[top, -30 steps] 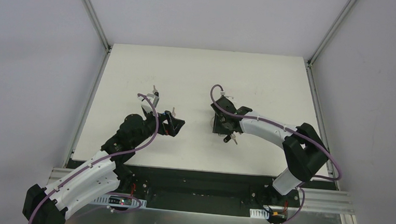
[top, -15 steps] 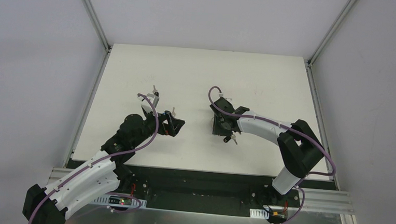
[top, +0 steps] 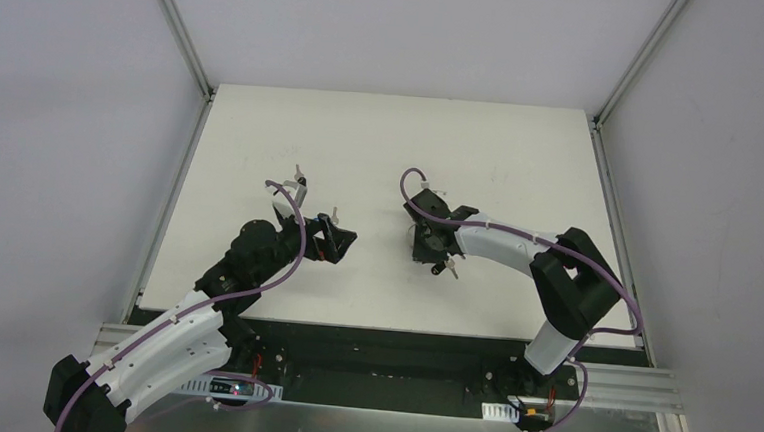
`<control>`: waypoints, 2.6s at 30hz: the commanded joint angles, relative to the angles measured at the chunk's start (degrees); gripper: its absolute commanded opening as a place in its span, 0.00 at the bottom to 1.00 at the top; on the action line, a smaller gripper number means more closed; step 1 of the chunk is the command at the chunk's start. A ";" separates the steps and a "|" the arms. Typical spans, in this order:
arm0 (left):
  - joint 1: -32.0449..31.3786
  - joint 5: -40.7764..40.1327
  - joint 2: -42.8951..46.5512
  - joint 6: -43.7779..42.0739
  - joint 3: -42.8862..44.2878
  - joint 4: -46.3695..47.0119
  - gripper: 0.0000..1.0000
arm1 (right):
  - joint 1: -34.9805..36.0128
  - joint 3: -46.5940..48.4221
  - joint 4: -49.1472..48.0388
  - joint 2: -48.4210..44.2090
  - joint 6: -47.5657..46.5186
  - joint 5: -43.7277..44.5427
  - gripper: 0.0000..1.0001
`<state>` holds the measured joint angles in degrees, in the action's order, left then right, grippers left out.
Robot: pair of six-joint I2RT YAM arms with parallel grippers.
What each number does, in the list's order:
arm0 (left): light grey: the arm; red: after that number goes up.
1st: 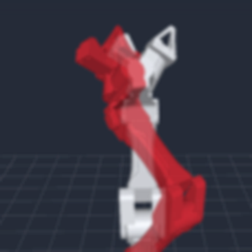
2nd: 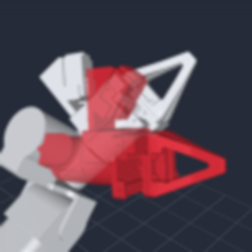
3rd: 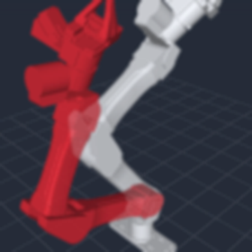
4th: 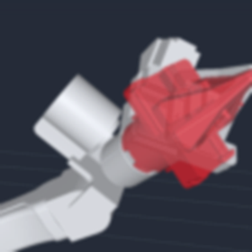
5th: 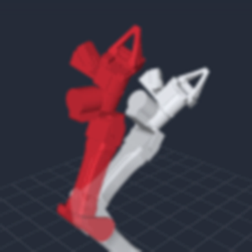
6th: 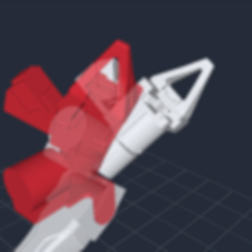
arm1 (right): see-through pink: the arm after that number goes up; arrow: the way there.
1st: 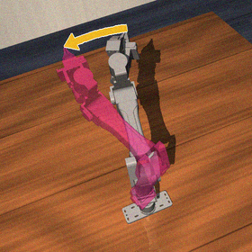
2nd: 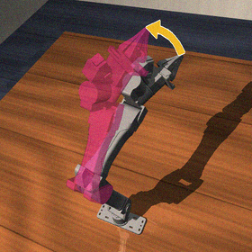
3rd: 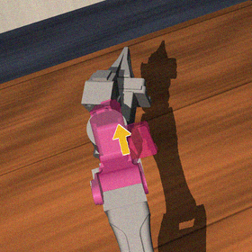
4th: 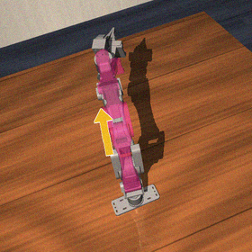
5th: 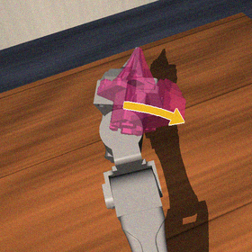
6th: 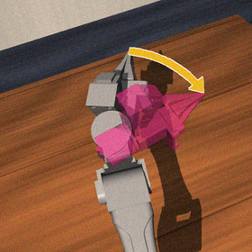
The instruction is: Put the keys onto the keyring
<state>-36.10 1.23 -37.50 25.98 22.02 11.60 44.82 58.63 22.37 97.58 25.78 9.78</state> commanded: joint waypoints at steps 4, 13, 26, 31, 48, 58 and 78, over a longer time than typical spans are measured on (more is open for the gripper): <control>-0.73 -0.40 0.05 -0.40 0.60 1.94 1.00 | -0.17 1.68 1.27 0.51 -0.82 1.73 0.12; -0.73 1.57 -0.15 -0.86 1.10 1.94 1.00 | 0.87 3.29 4.94 -3.90 -4.02 0.41 0.00; -0.73 14.98 -4.39 -1.72 3.57 7.68 1.00 | 1.82 11.35 23.57 -16.39 -11.88 -5.69 0.00; -0.81 18.78 -5.81 -1.26 4.46 10.97 1.00 | 1.91 16.03 31.14 -18.04 -13.89 -8.72 0.00; -13.18 19.58 -11.20 -24.34 7.17 13.31 0.95 | 3.14 31.97 46.97 -12.20 -14.23 -21.46 0.00; -14.57 23.27 -10.51 -33.93 6.15 18.36 0.95 | 5.04 38.85 52.94 -7.23 -14.52 -28.08 0.00; -17.03 25.13 -11.53 -38.68 4.80 21.63 0.79 | 7.95 48.78 55.73 -0.42 -12.86 -31.91 0.00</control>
<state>-52.21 24.64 -50.13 -10.44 26.85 29.23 52.25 104.49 75.29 97.23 11.86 -20.43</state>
